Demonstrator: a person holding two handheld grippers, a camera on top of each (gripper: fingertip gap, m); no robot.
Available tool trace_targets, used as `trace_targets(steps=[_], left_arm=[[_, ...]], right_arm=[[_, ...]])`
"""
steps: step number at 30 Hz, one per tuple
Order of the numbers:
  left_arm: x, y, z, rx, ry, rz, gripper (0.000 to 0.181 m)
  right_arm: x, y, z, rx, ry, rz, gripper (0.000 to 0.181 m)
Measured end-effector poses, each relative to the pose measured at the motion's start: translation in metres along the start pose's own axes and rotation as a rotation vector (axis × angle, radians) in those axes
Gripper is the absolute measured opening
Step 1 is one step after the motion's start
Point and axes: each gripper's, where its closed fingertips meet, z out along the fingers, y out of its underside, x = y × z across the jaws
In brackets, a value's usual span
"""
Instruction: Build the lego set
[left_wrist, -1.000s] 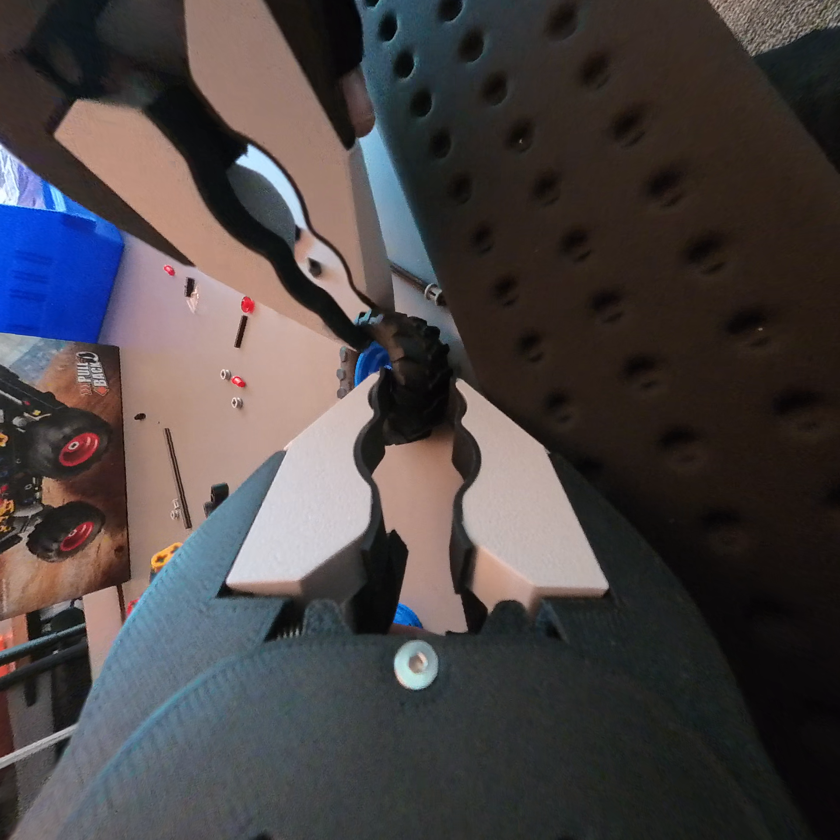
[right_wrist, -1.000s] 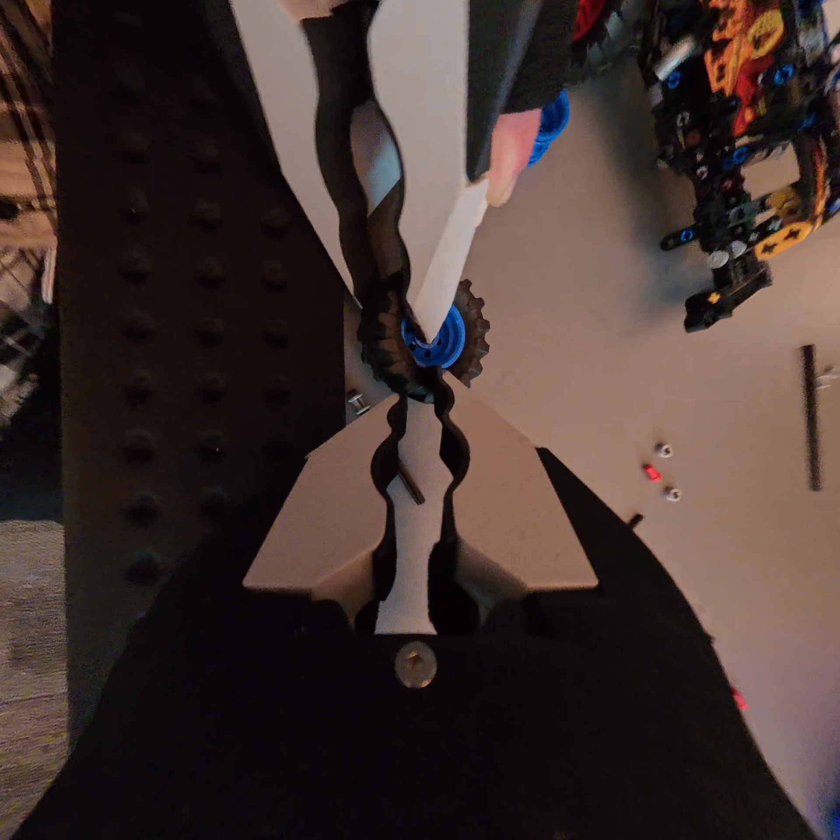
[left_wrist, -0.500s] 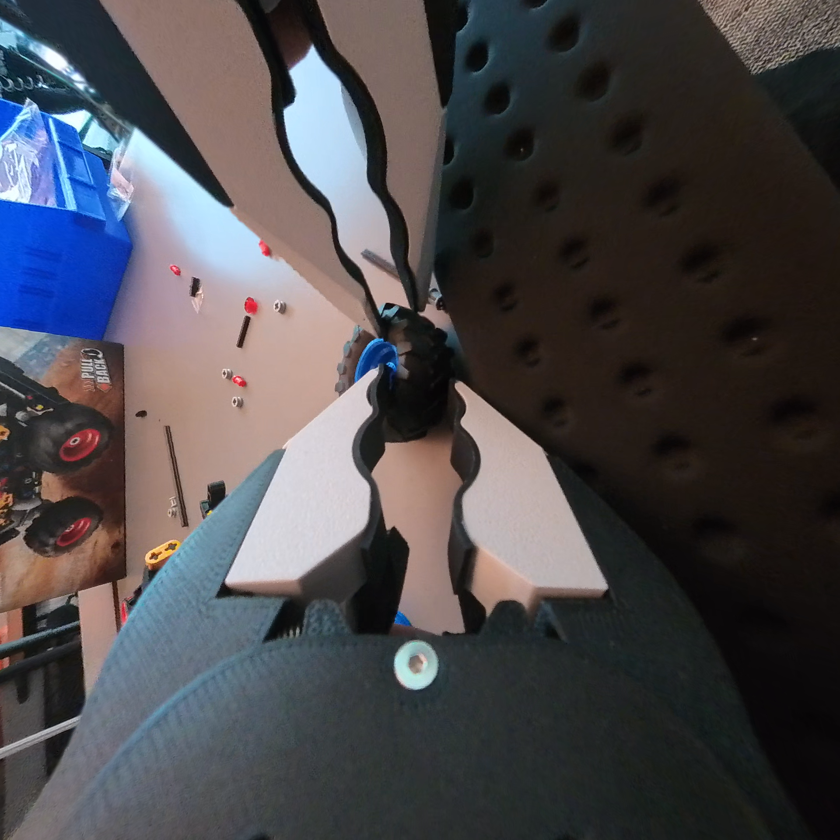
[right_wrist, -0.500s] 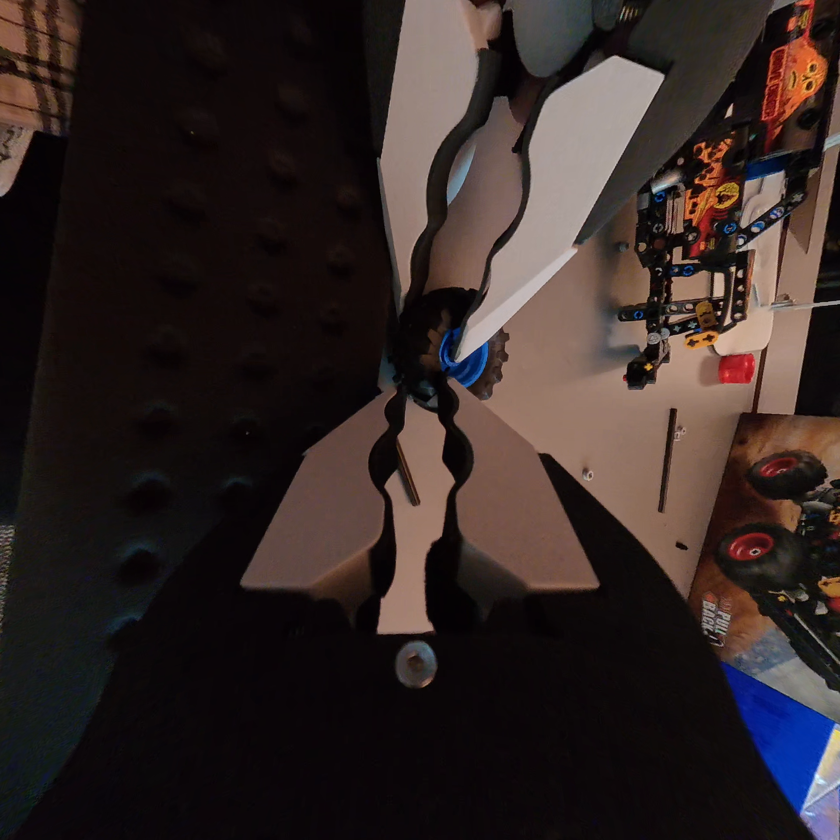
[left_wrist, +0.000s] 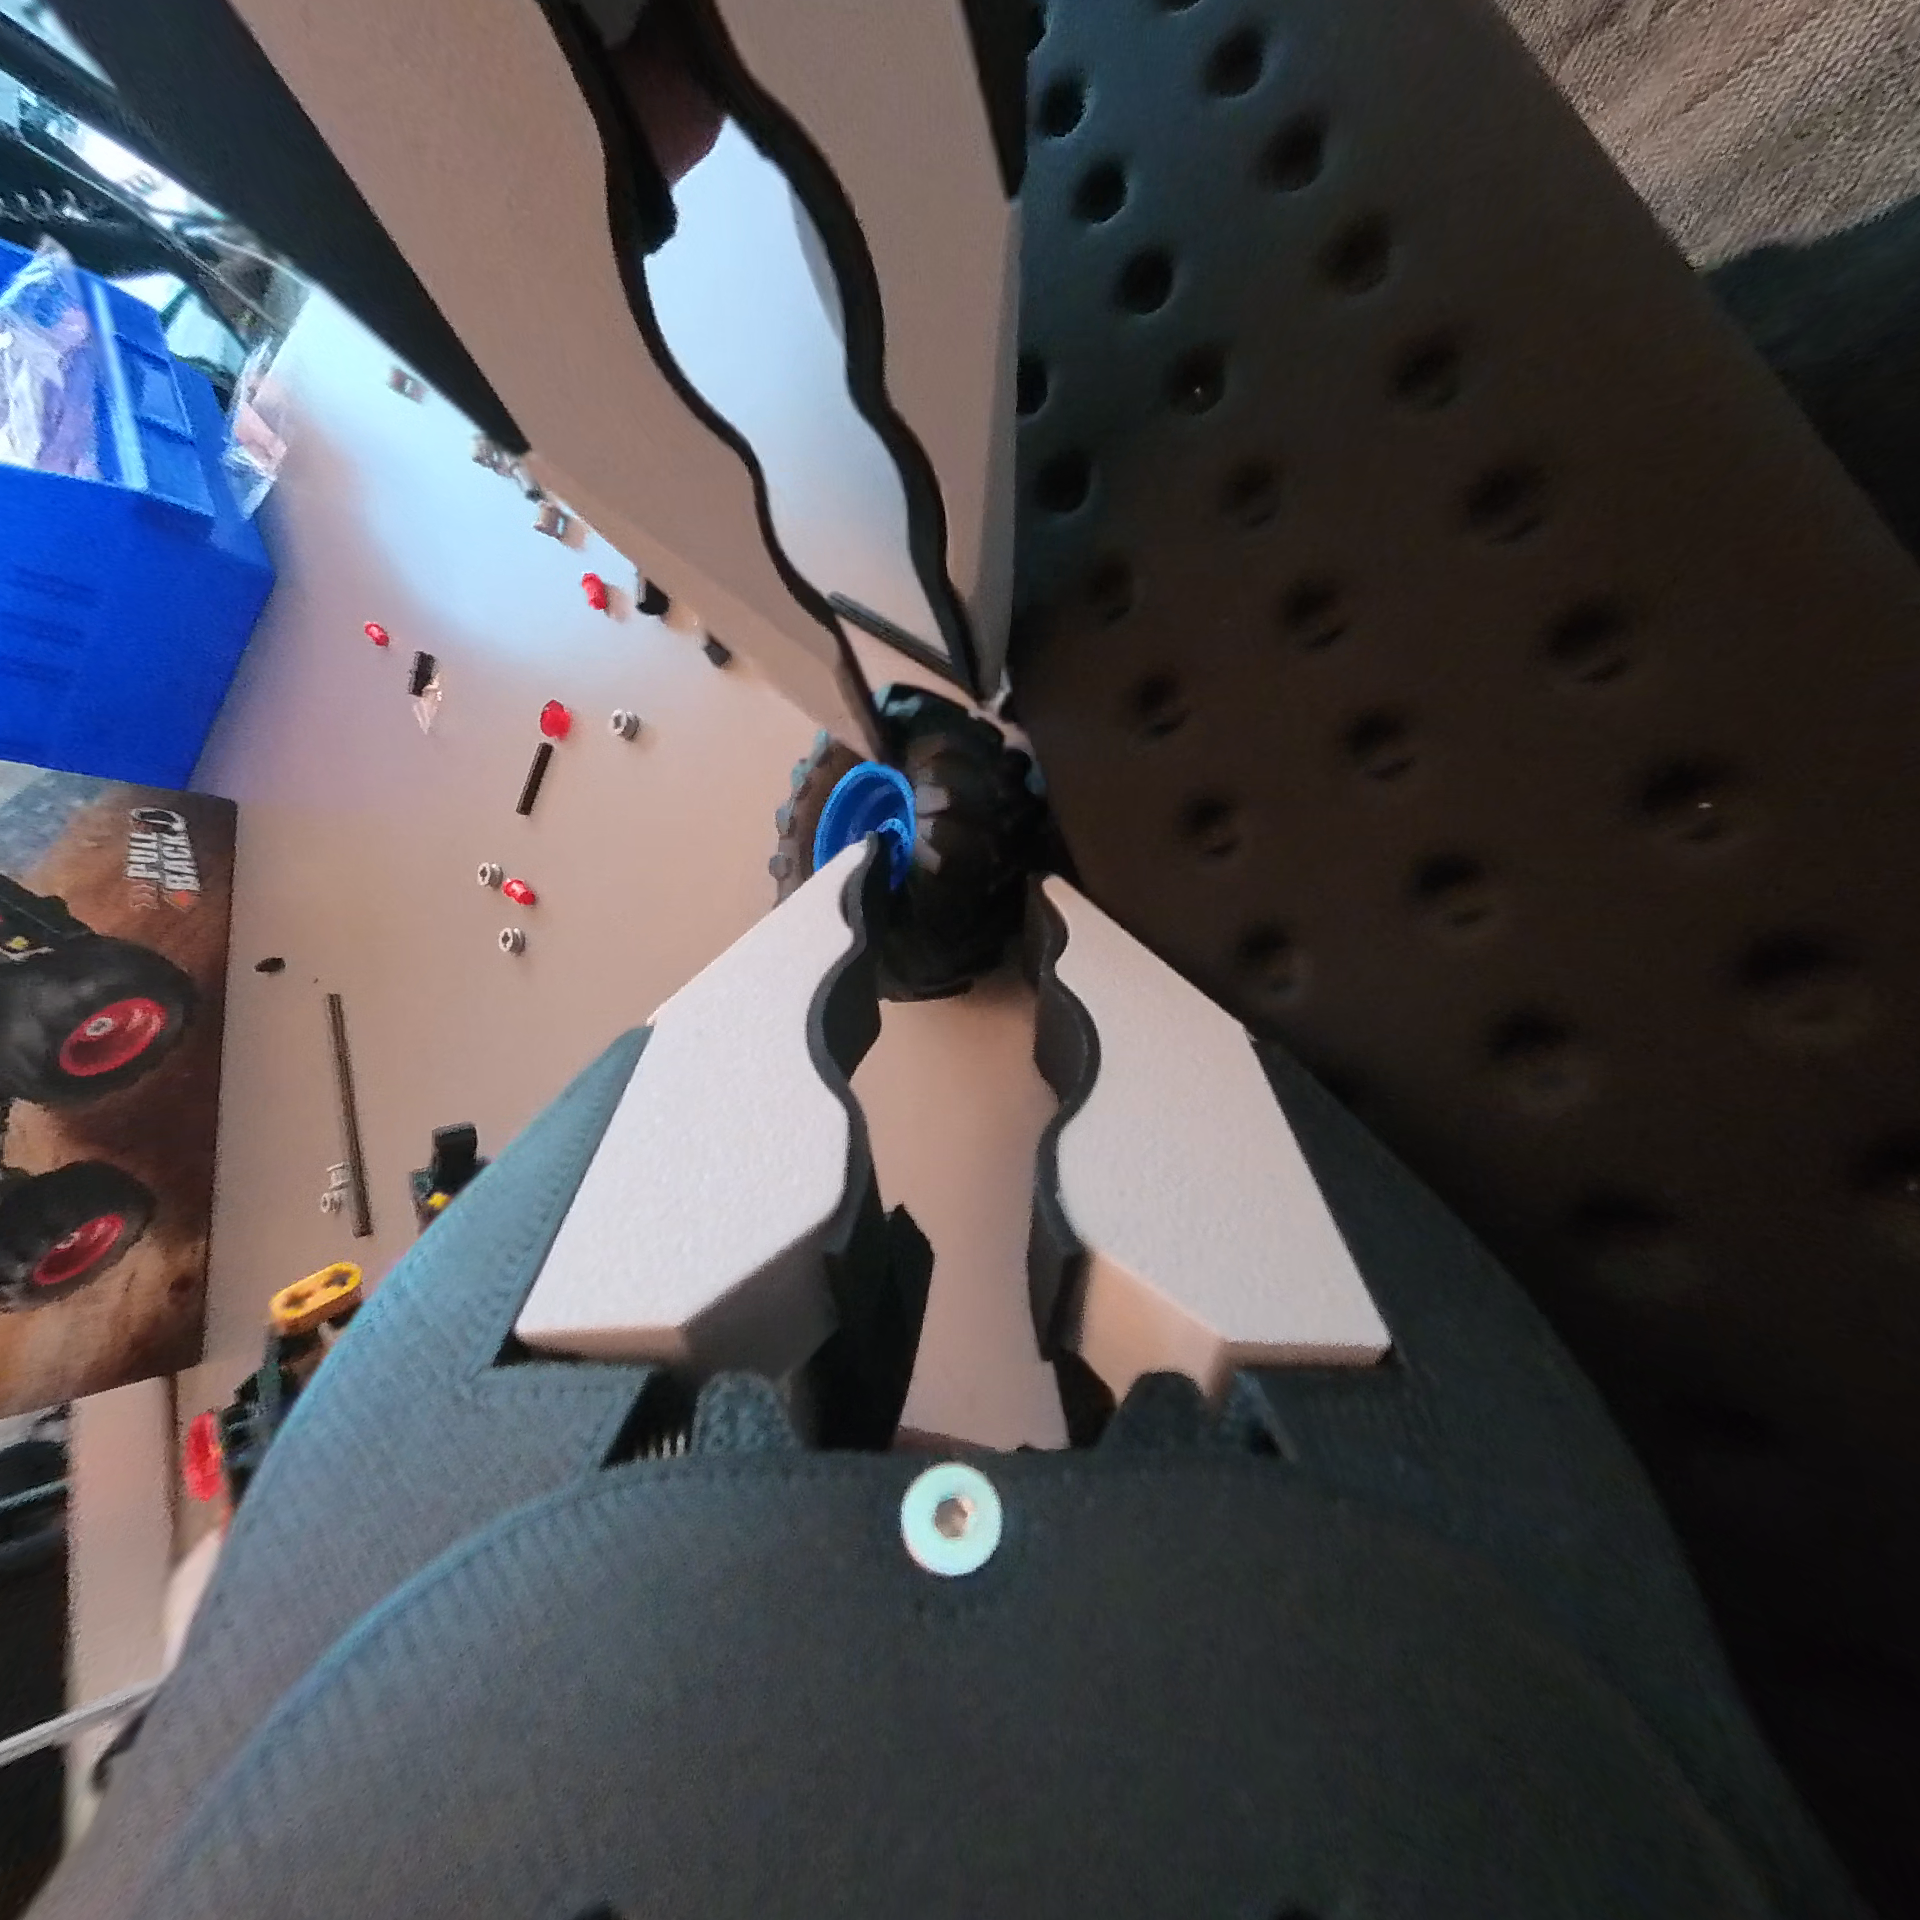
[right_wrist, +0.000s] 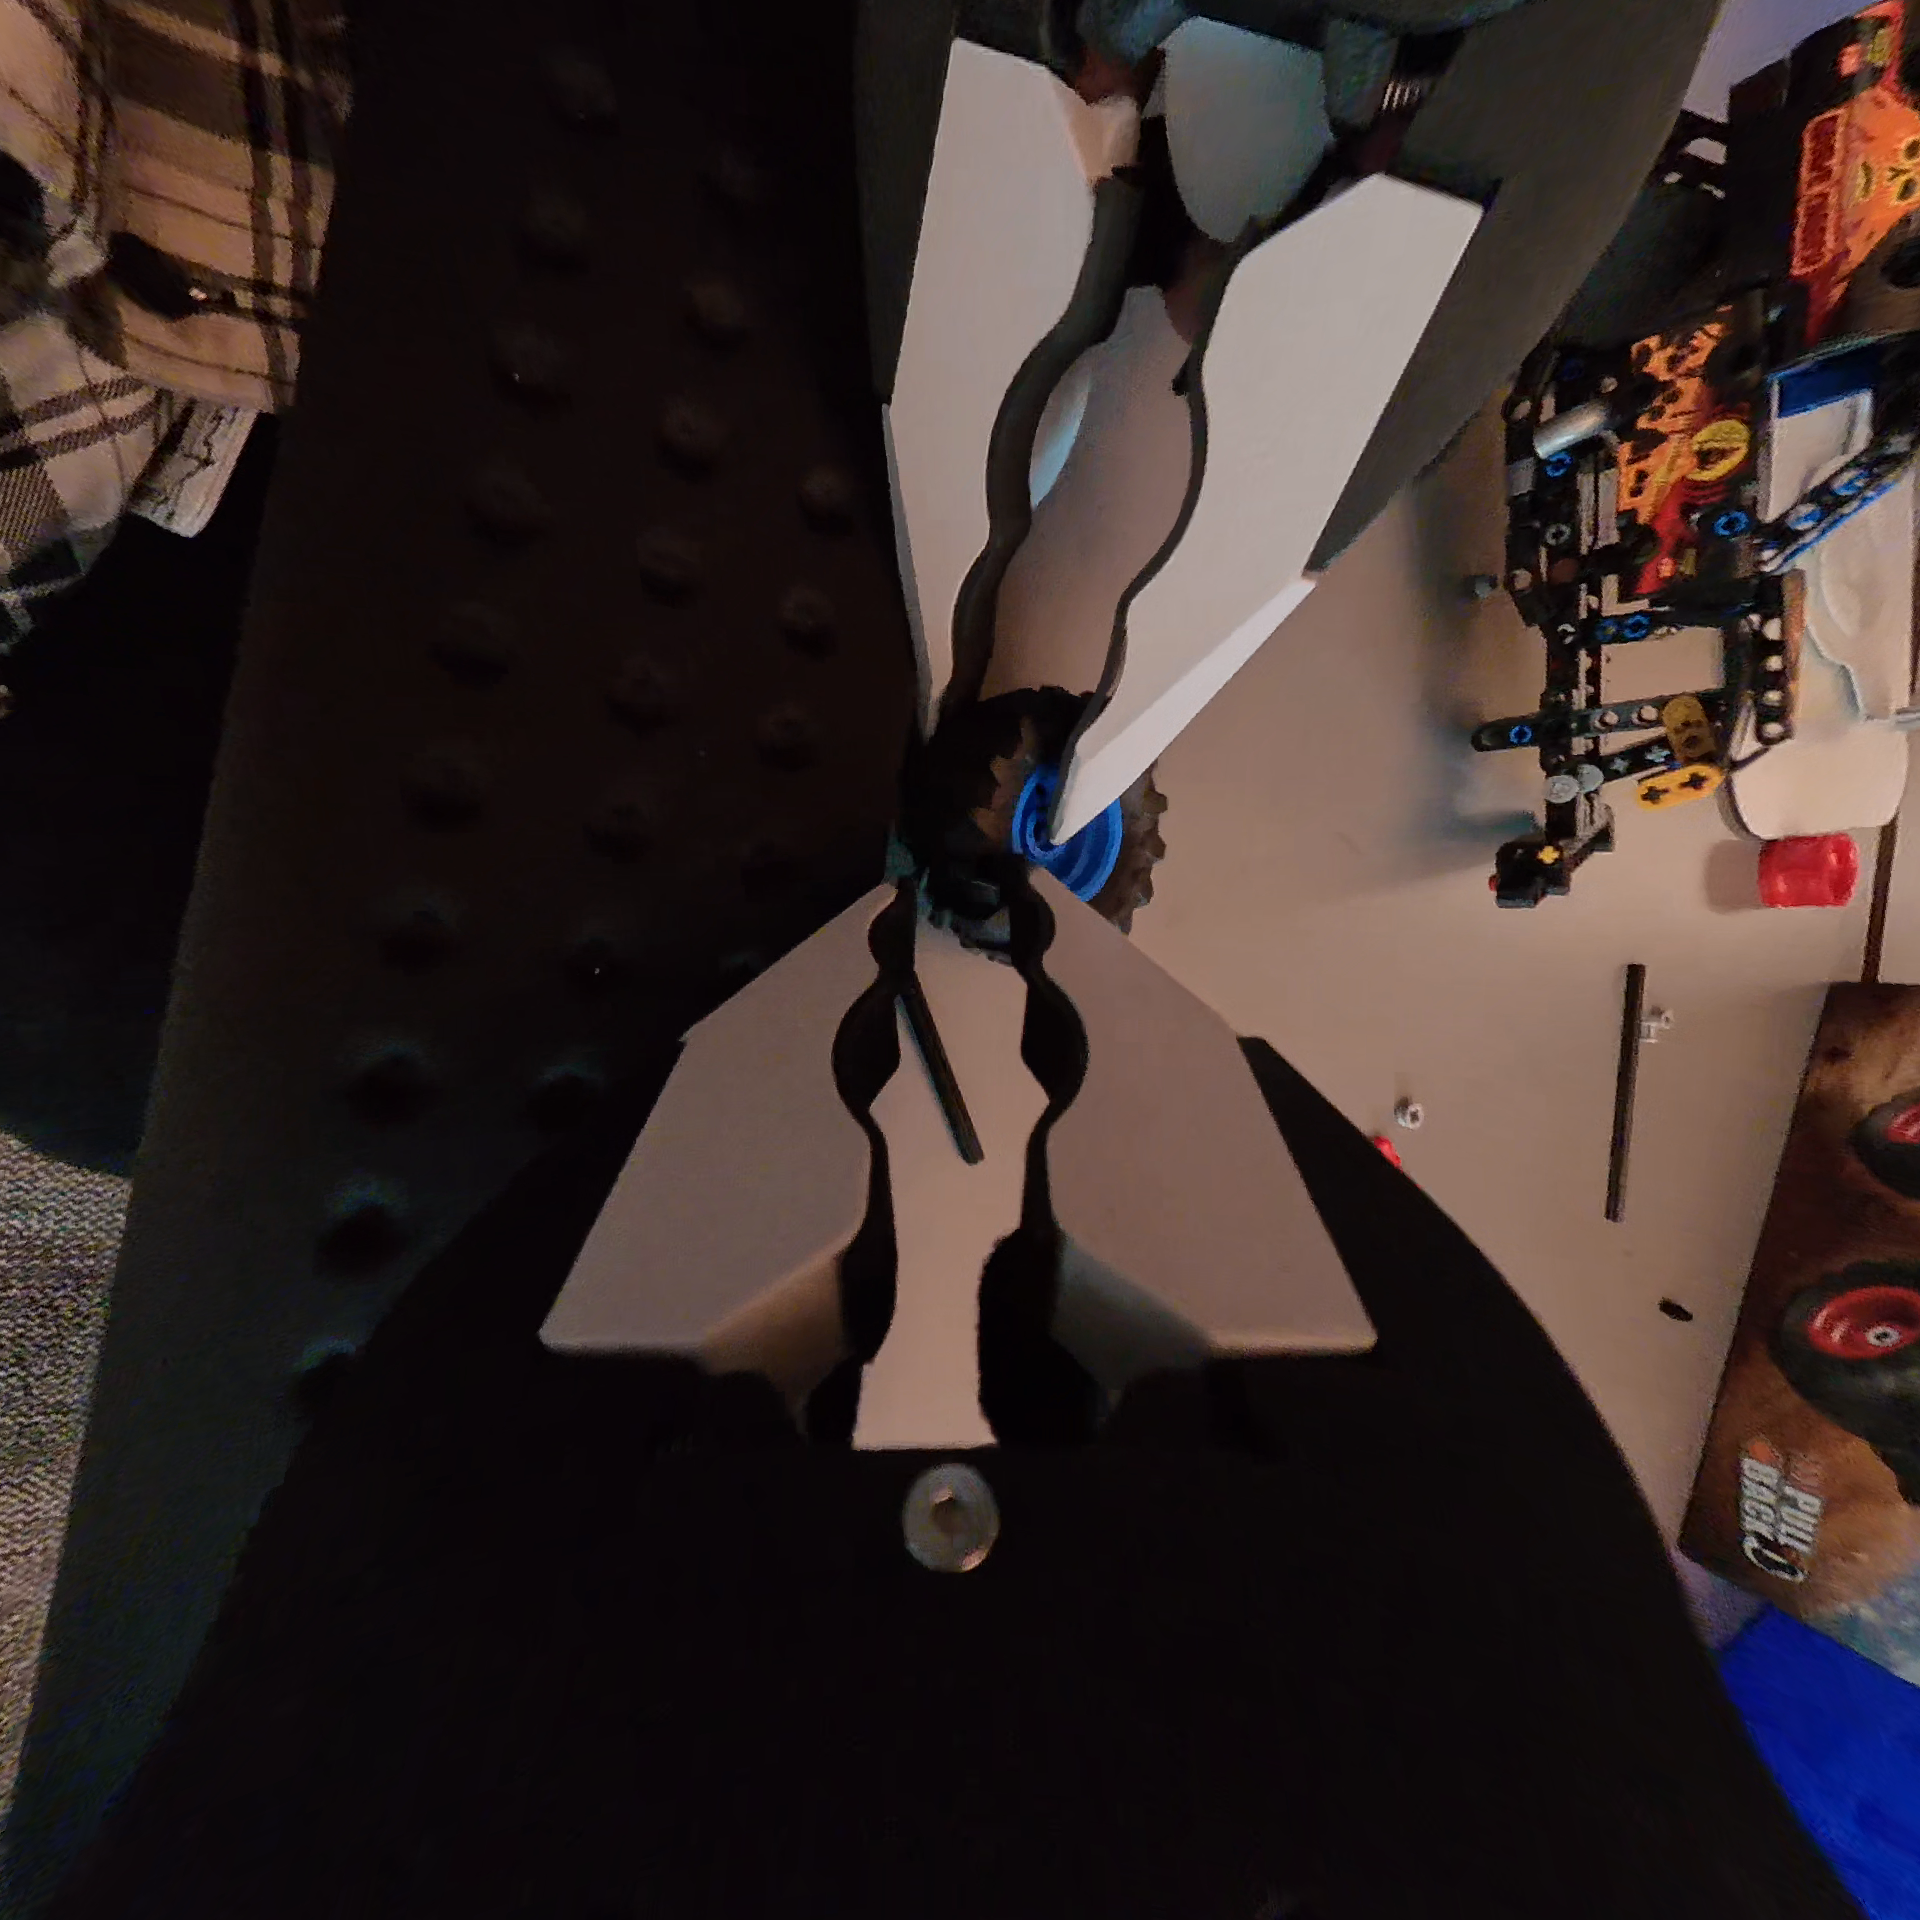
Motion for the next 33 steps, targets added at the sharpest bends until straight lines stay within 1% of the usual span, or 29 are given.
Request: trace_targets(steps=[2, 3, 4, 6, 7, 9, 12, 14, 16, 19, 20, 21, 22, 24, 25, 26, 28, 29, 30, 32, 33], left_arm=[[-0.001, -0.001, -0.001, 0.029, 0.02, -0.038, 0.027], [-0.002, -0.002, -0.003, 0.031, 0.01, -0.038, 0.028], [-0.005, -0.002, -0.005, 0.036, -0.006, -0.052, 0.031], [-0.011, -0.003, -0.012, 0.065, -0.008, -0.107, 0.033], [-0.016, -0.001, -0.015, 0.062, -0.021, -0.115, 0.031], [-0.02, 0.002, -0.017, 0.055, -0.042, -0.112, 0.033], [-0.016, 0.005, -0.01, 0.029, -0.042, -0.073, 0.038], [-0.015, 0.009, -0.004, 0.005, -0.063, -0.032, 0.048], [-0.019, 0.007, -0.002, 0.007, -0.092, -0.011, 0.049], [-0.025, 0.001, 0.004, 0.024, -0.141, -0.011, 0.041], [-0.032, 0.0, 0.005, 0.027, -0.169, -0.018, 0.029], [-0.034, 0.0, 0.006, 0.028, -0.155, -0.051, 0.029], [-0.037, 0.0, 0.007, 0.034, -0.138, -0.125, 0.028], [-0.041, 0.002, 0.01, 0.036, -0.085, -0.272, 0.028], [-0.042, 0.004, 0.01, 0.041, -0.043, -0.362, 0.028], [-0.044, 0.005, 0.01, 0.047, -0.004, -0.446, 0.028], [-0.051, 0.007, 0.009, 0.053, 0.023, -0.567, 0.03], [-0.05, 0.009, 0.01, 0.044, 0.047, -0.596, 0.038], [-0.047, 0.012, 0.01, 0.016, 0.048, -0.577, 0.045], [-0.047, 0.018, 0.009, -0.048, -0.009, -0.483, 0.051], [-0.047, 0.02, 0.008, -0.061, -0.019, -0.474, 0.055]], right_arm=[[0.002, -0.002, -0.001, 0.018, 0.025, 0.041, 0.023], [0.003, -0.003, -0.001, 0.033, 0.04, 0.062, 0.022], [0.004, -0.001, -0.002, 0.043, 0.054, 0.08, 0.015], [0.009, 0.0, -0.005, 0.069, 0.084, 0.146, 0.015], [0.009, -0.001, -0.006, 0.091, 0.09, 0.173, 0.019], [0.009, 0.001, -0.008, 0.11, 0.105, 0.197, 0.022], [0.013, 0.001, -0.013, 0.155, 0.132, 0.257, 0.023], [0.013, 0.0, -0.012, 0.159, 0.143, 0.257, 0.022], [0.017, 0.0, -0.012, 0.157, 0.163, 0.269, 0.025], [0.023, 0.004, -0.013, 0.184, 0.162, 0.339, 0.025], [0.026, 0.006, -0.012, 0.183, 0.169, 0.353, 0.026], [0.029, 0.009, -0.012, 0.178, 0.176, 0.366, 0.027], [0.033, 0.011, -0.012, 0.175, 0.177, 0.393, 0.031], [0.037, 0.015, -0.009, 0.18, 0.145, 0.476, 0.042], [0.04, 0.017, -0.008, 0.184, 0.139, 0.511, 0.038], [0.047, 0.02, -0.008, 0.19, 0.154, 0.54, 0.026], [0.054, 0.024, -0.007, 0.219, 0.105, 0.656, 0.026], [0.057, 0.024, -0.006, 0.237, 0.068, 0.722, 0.026], [0.059, 0.026, -0.004, 0.243, 0.03, 0.776, 0.026], [0.062, 0.029, -0.002, 0.263, -0.052, 0.882, 0.026], [0.067, 0.031, -0.002, 0.278, -0.081, 0.93, 0.026]])
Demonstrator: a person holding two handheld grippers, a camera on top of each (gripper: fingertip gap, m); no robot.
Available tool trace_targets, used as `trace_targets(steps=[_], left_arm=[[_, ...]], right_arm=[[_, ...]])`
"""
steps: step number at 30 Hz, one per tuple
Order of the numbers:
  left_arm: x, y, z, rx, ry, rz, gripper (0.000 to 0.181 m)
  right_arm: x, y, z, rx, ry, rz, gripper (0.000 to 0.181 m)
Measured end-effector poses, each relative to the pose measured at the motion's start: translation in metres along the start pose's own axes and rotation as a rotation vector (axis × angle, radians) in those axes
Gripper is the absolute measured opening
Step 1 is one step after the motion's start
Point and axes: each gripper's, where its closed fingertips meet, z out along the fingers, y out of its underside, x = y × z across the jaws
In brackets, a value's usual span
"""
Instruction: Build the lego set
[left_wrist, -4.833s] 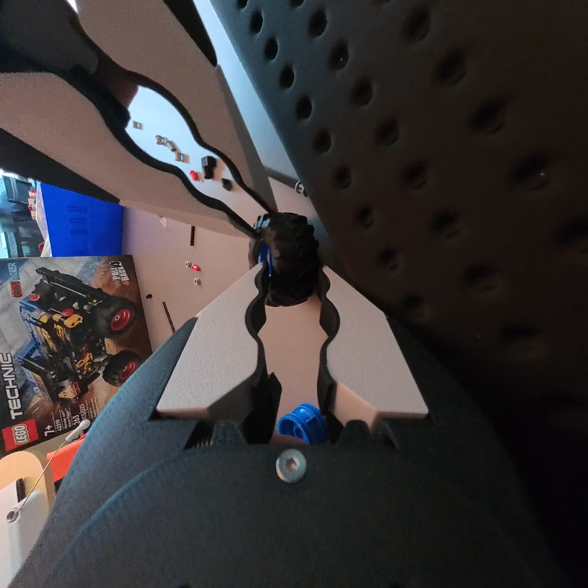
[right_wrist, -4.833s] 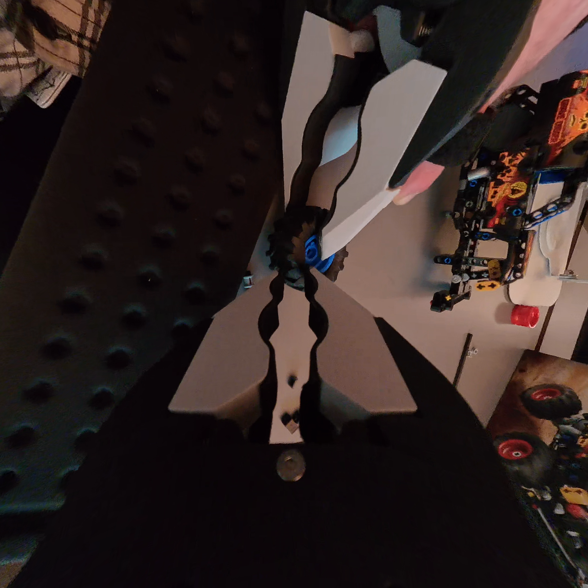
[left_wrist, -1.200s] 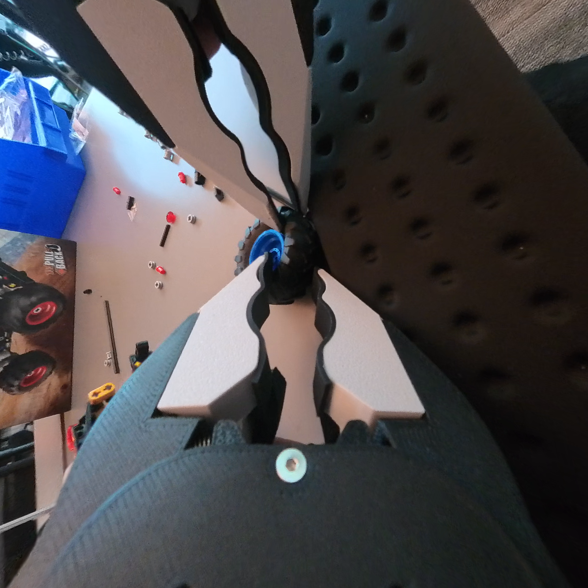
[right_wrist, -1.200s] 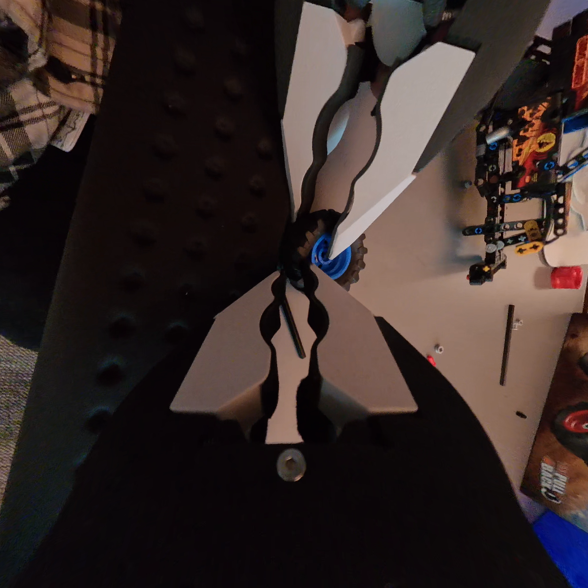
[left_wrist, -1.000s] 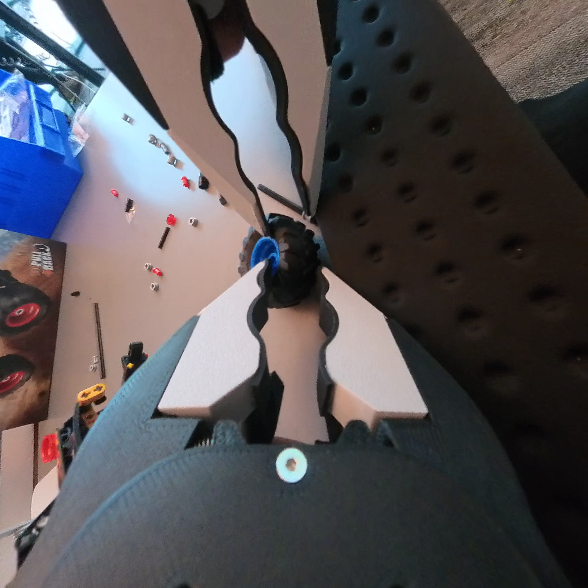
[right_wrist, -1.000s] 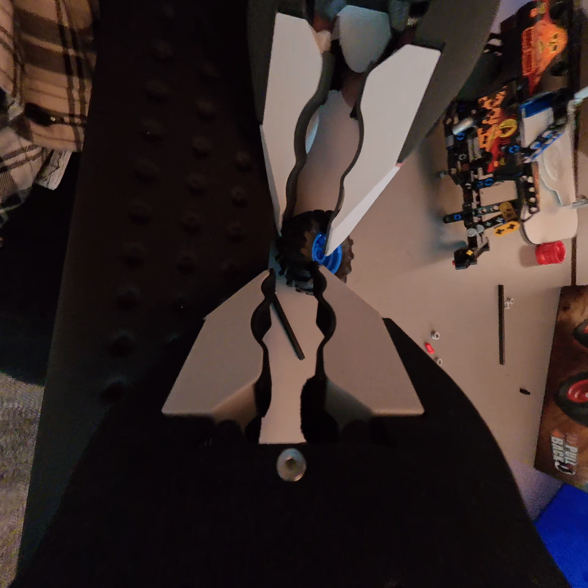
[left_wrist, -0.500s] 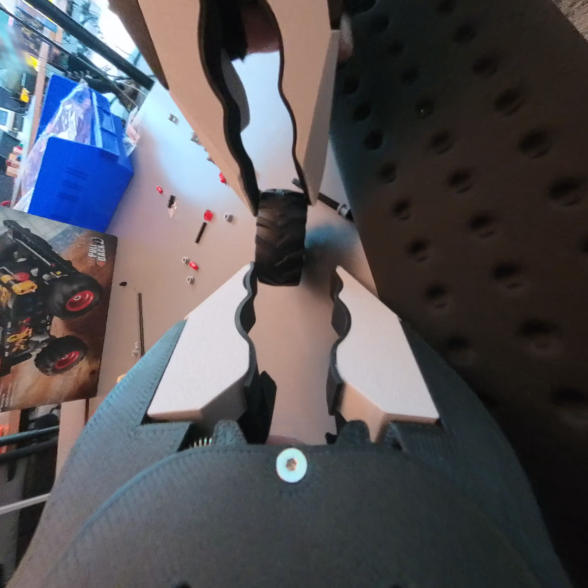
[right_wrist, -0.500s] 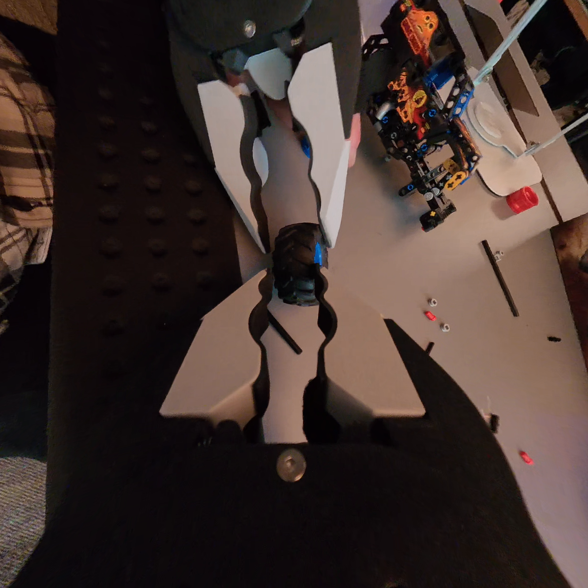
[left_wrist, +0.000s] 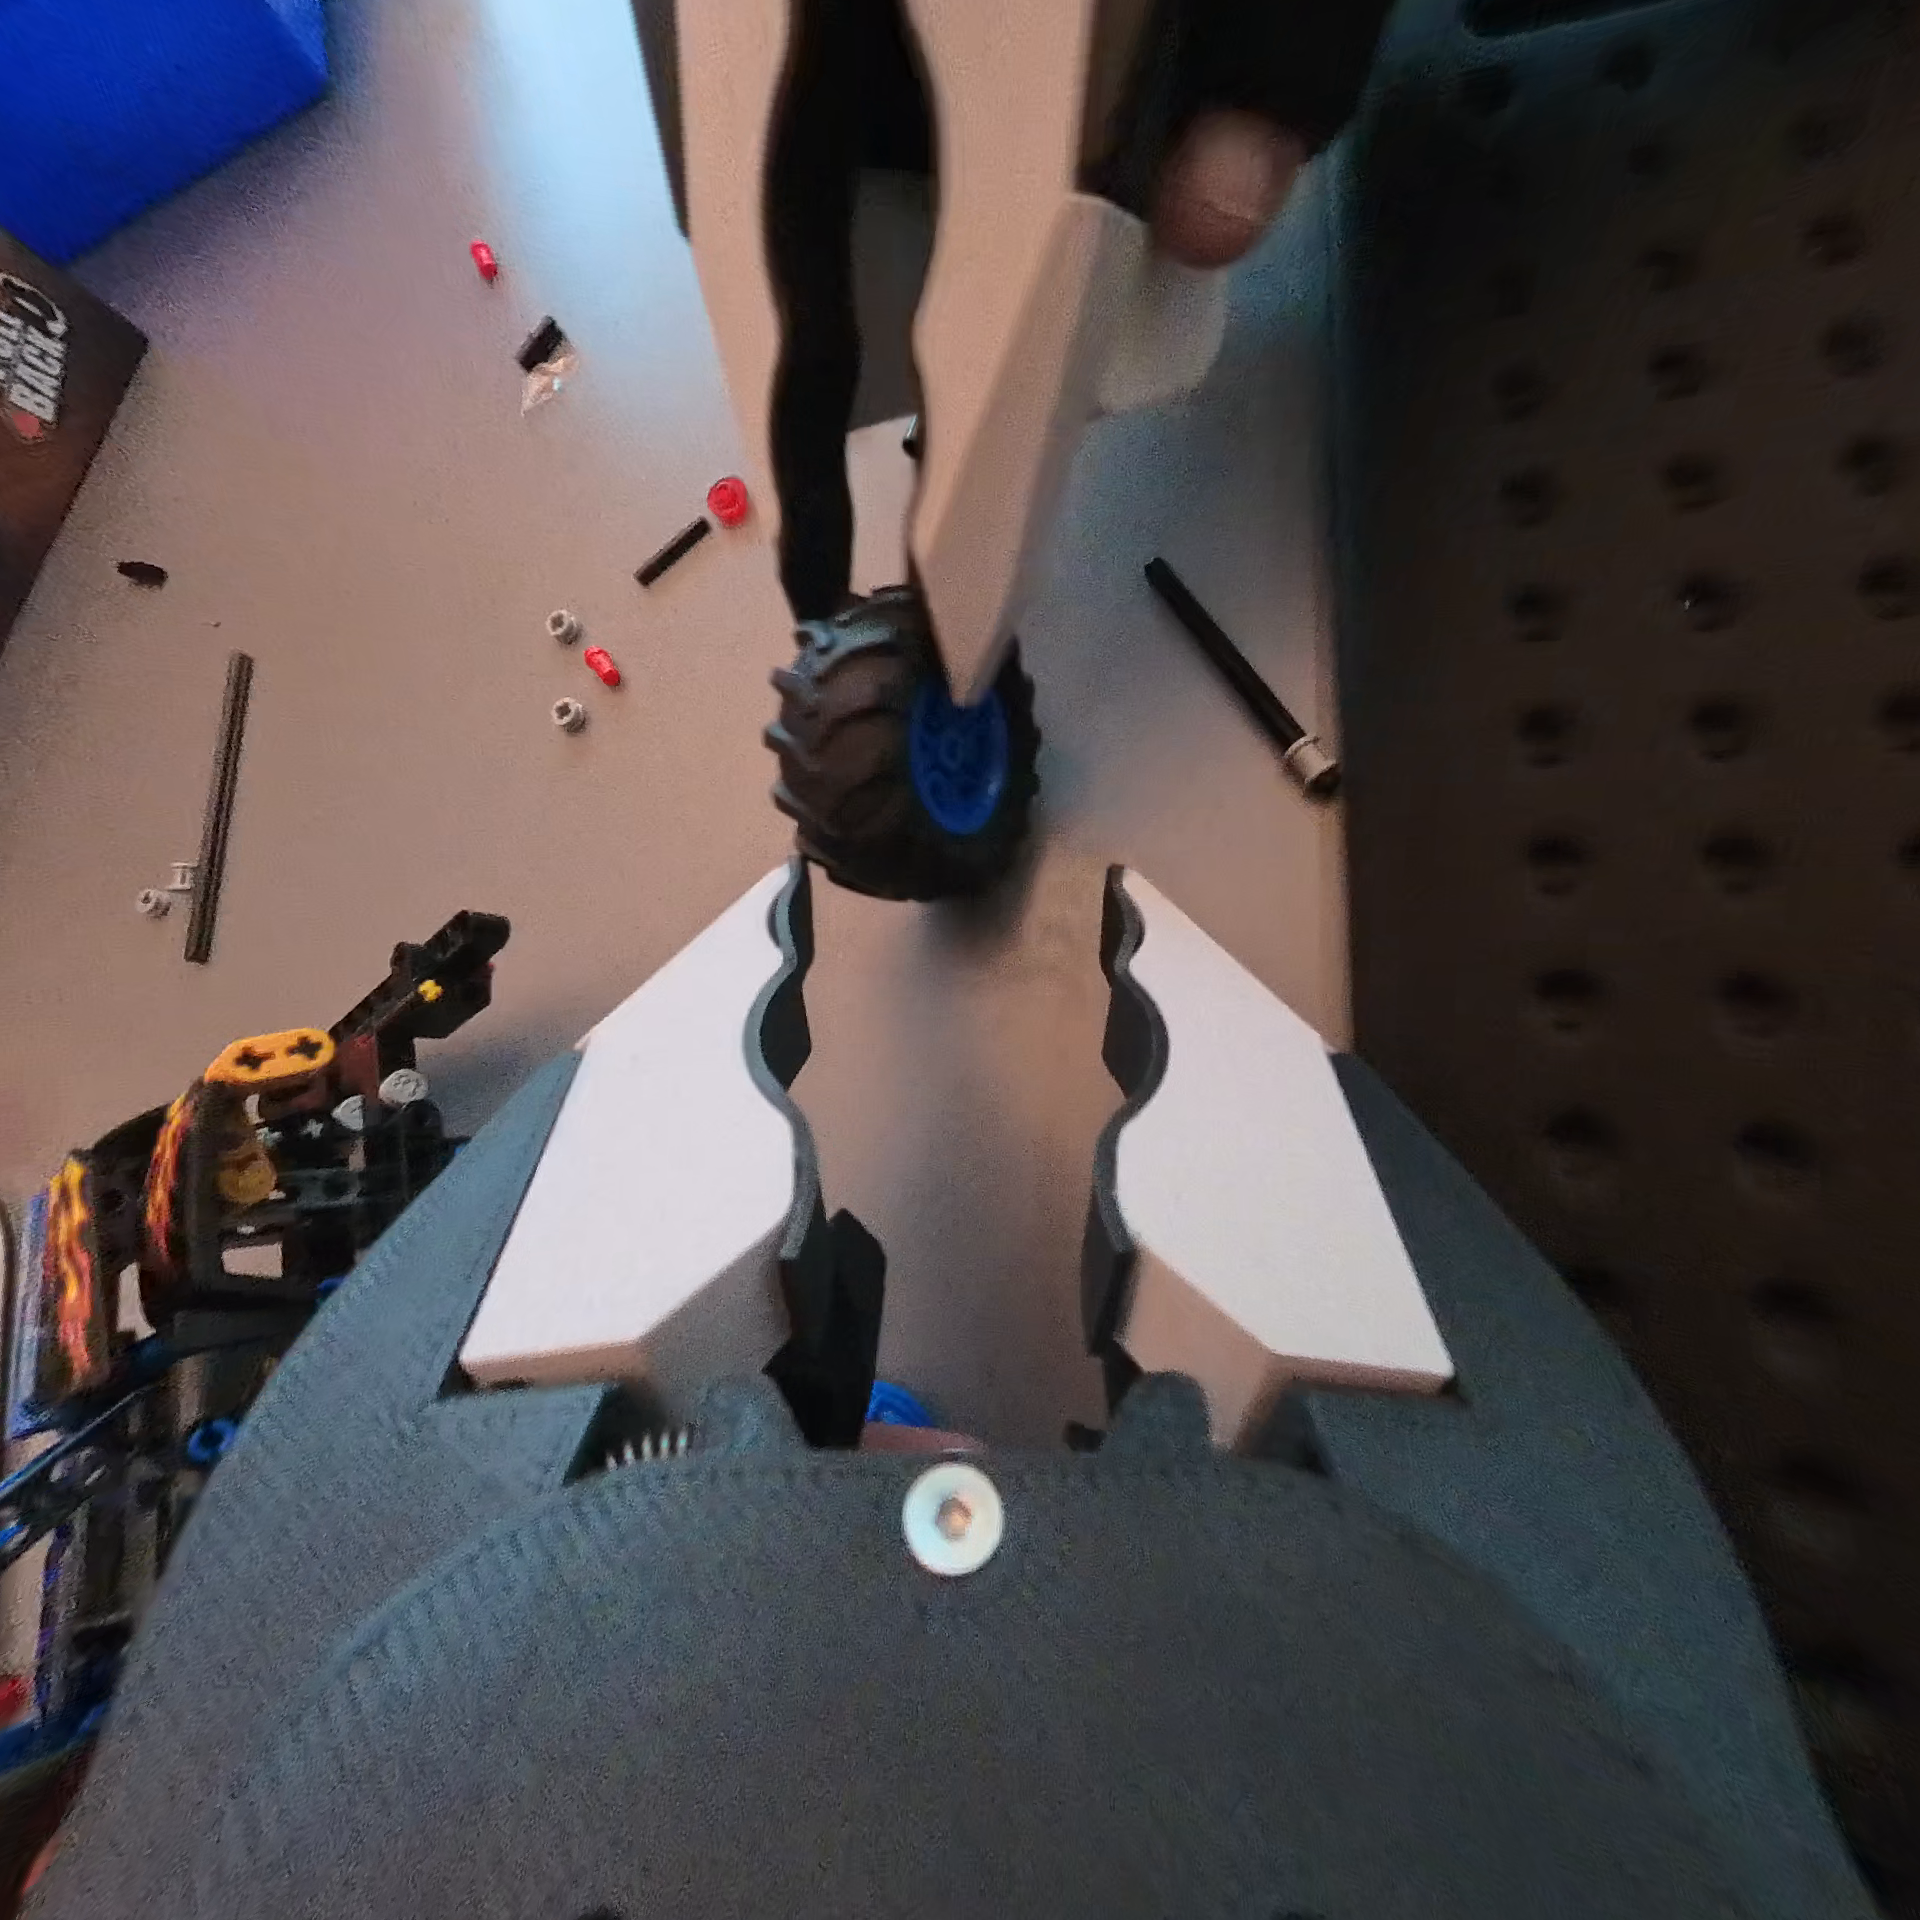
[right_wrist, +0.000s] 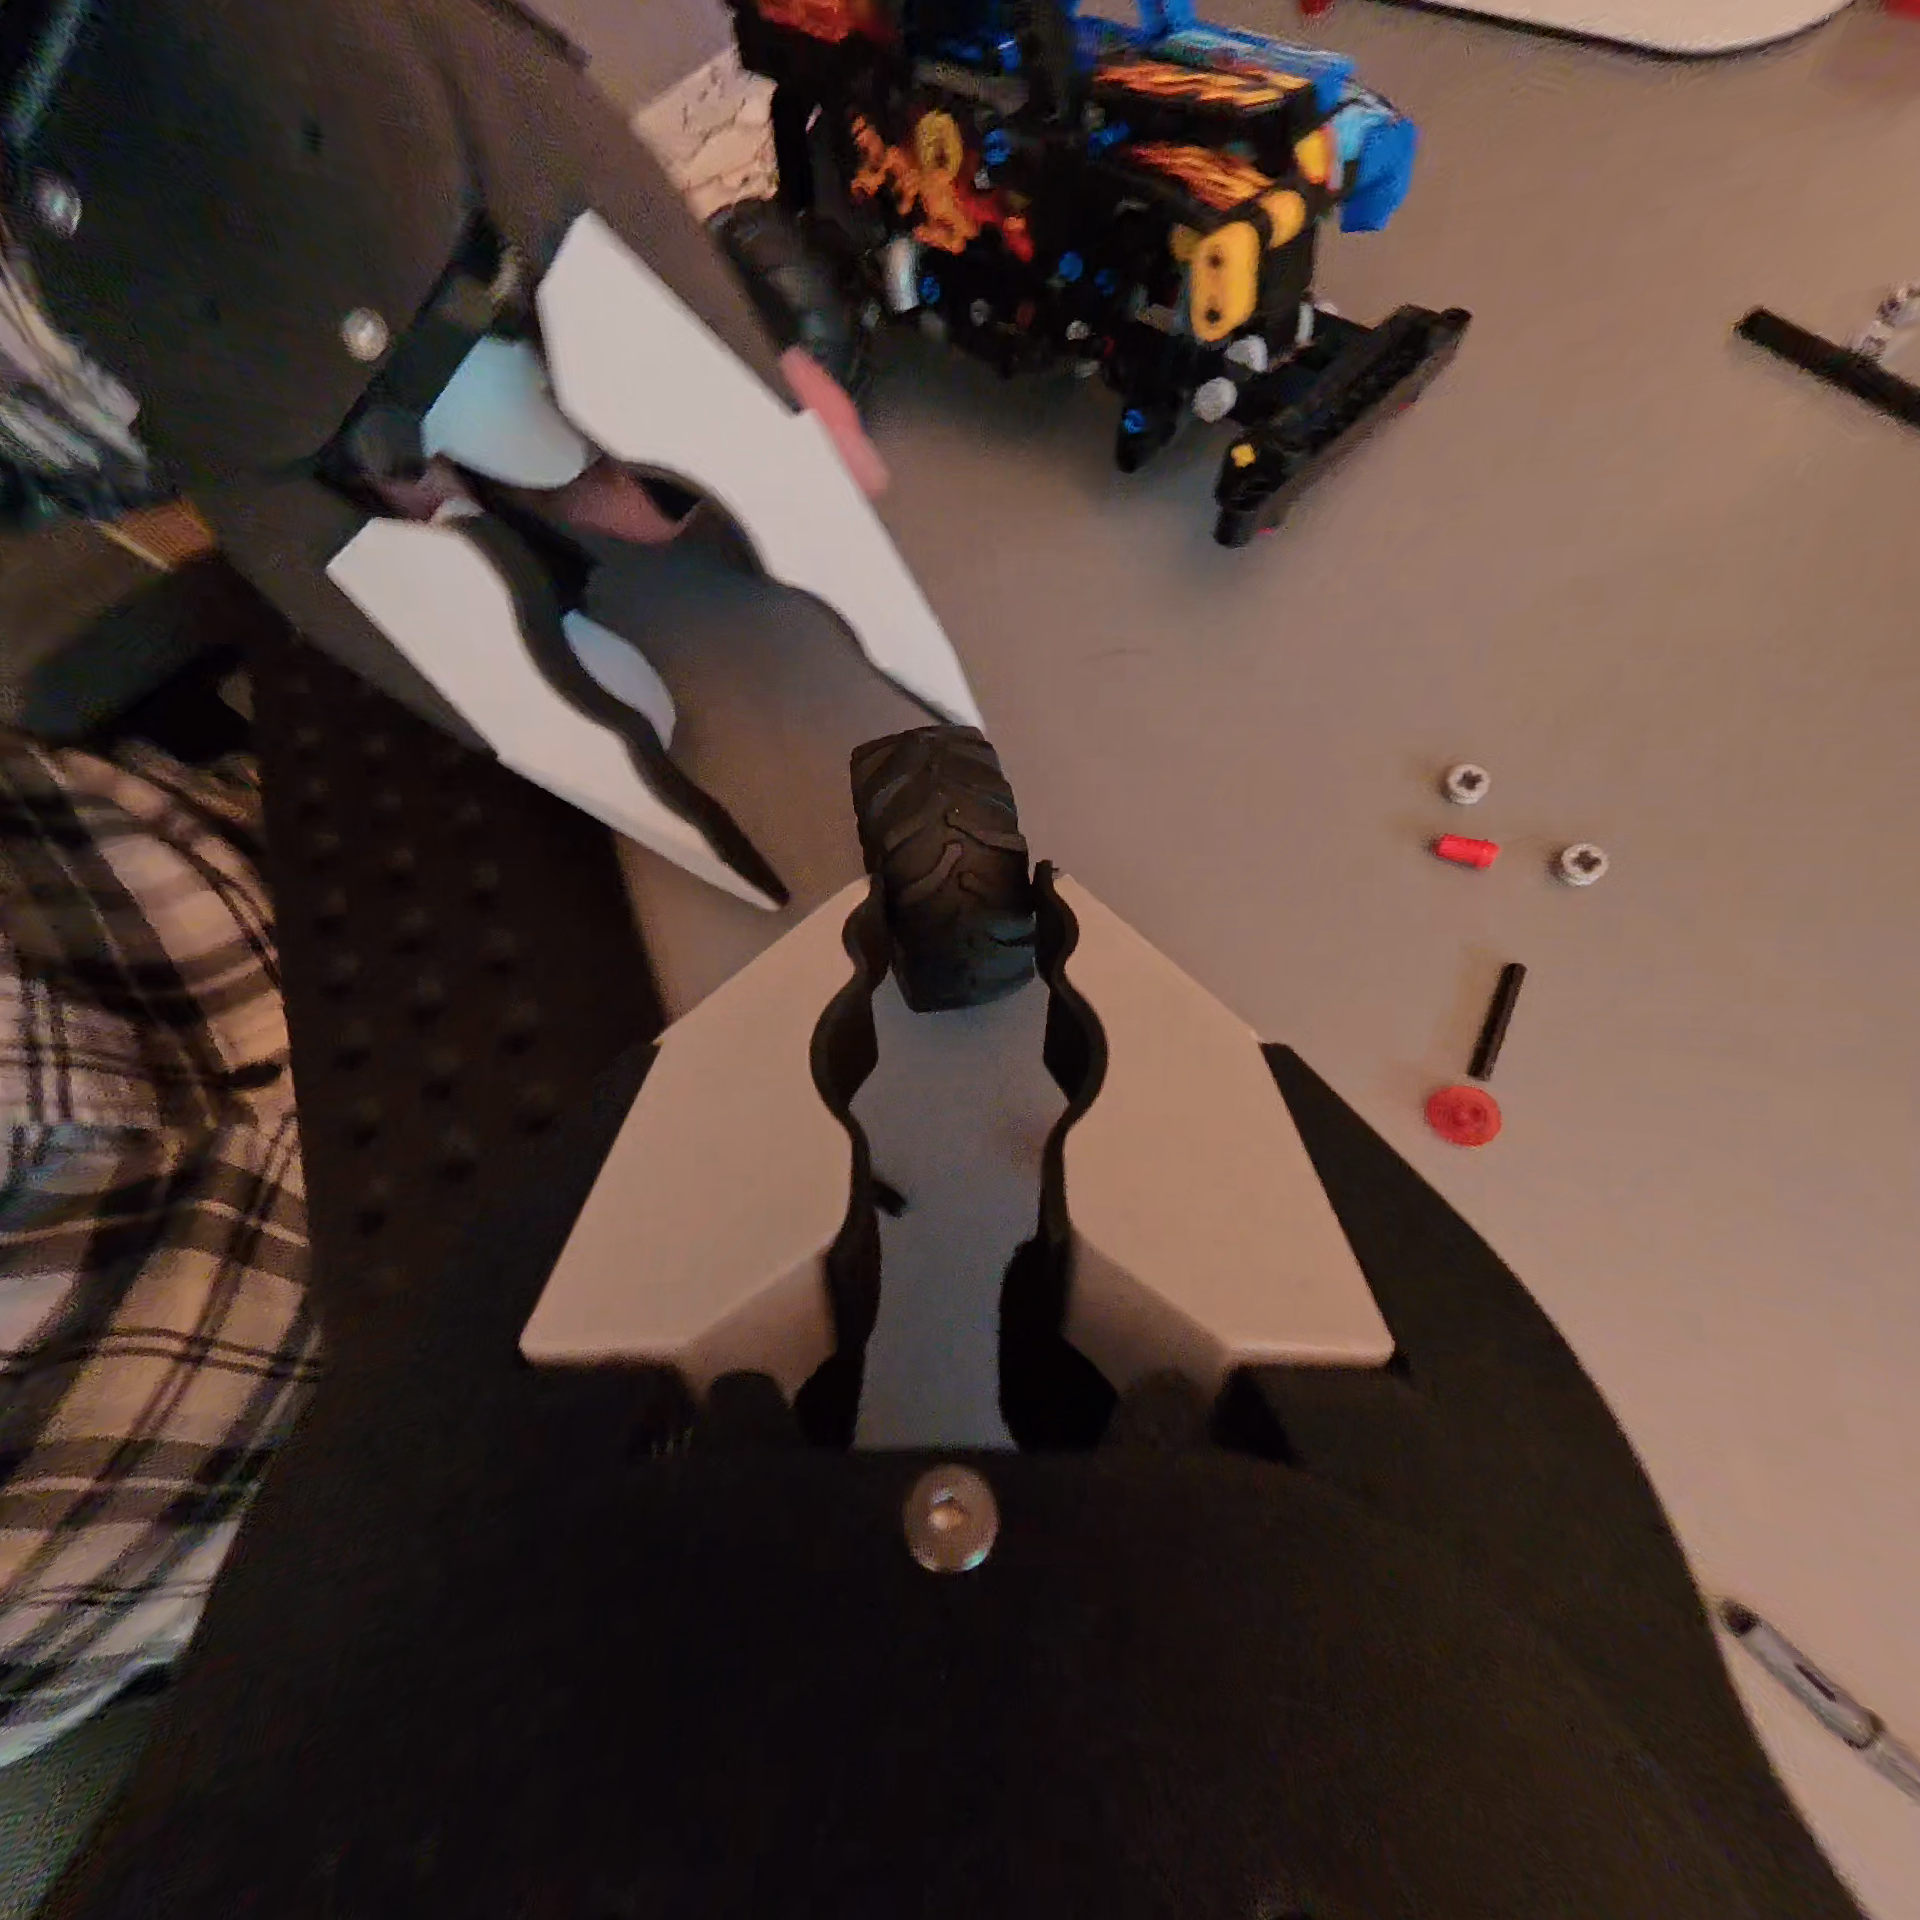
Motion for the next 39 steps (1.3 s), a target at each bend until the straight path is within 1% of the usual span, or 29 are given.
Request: trace_targets(steps=[2, 5, 8, 9, 11, 14, 17, 18, 20, 22, 24, 28, 31, 33, 34, 35, 39], left_arm=[[-0.004, 0.0, -0.005, 0.01, -0.01, -0.012, 0.054], [-0.012, 0.002, -0.013, 0.013, -0.041, -0.011, 0.055], [-0.01, -0.002, -0.029, 0.031, -0.054, 0.075, 0.055], [-0.014, -0.003, -0.038, 0.032, -0.083, 0.102, 0.055], [-0.027, -0.003, -0.064, 0.046, -0.142, 0.116, 0.054], [-0.053, -0.004, -0.122, 0.167, -0.266, 0.043, 0.054], [-0.079, 0.018, -0.171, 0.199, -0.417, -0.042, 0.058], [-0.085, 0.026, -0.181, 0.203, -0.446, -0.067, 0.059], [-0.089, 0.041, -0.191, 0.191, -0.479, -0.1, 0.061], [-0.092, 0.052, -0.19, 0.155, -0.501, -0.105, 0.063], [-0.094, 0.056, -0.184, 0.131, -0.499, -0.111, 0.064], [-0.106, 0.062, -0.168, 0.074, -0.499, -0.127, 0.067], [-0.119, 0.075, -0.155, 0.012, -0.486, -0.14, 0.071], [-0.122, 0.082, -0.147, -0.019, -0.437, -0.164, 0.075], [-0.127, 0.087, -0.147, -0.036, -0.434, -0.173, 0.077], [-0.129, 0.09, -0.147, -0.04, -0.418, -0.19, 0.083], [-0.129, 0.095, -0.143, -0.055, -0.297, -0.271, 0.087]], right_arm=[[0.009, -0.001, 0.002, -0.009, -0.022, 0.063, 0.026], [0.019, -0.001, 0.006, -0.035, 0.0, 0.077, 0.028], [0.017, -0.003, 0.007, -0.045, 0.015, 0.042, 0.026], [0.016, -0.004, 0.007, -0.05, 0.026, 0.025, 0.026], [0.013, -0.011, 0.006, -0.029, 0.042, 0.002, 0.026], [0.004, -0.022, 0.005, 0.015, 0.043, -0.03, 0.026], [-0.001, -0.03, 0.006, 0.044, 0.055, -0.042, 0.026], [-0.002, -0.033, 0.007, 0.061, 0.058, -0.049, 0.026], [-0.006, -0.036, 0.014, 0.06, 0.053, -0.054, 0.026], [-0.009, -0.037, 0.021, 0.048, 0.054, -0.07, 0.025], [-0.012, -0.04, 0.026, 0.043, 0.049, -0.07, 0.026], [-0.006, -0.042, 0.032, 0.045, 0.066, -0.053, 0.026], [0.002, -0.039, 0.035, 0.05, 0.083, -0.053, 0.026], [0.005, -0.038, 0.036, 0.078, 0.077, -0.045, 0.026], [0.004, -0.039, 0.036, 0.093, 0.063, -0.039, 0.026], [0.003, -0.038, 0.035, 0.1, 0.057, -0.041, 0.026], [0.005, -0.036, 0.035, 0.105, 0.069, -0.057, 0.027]])
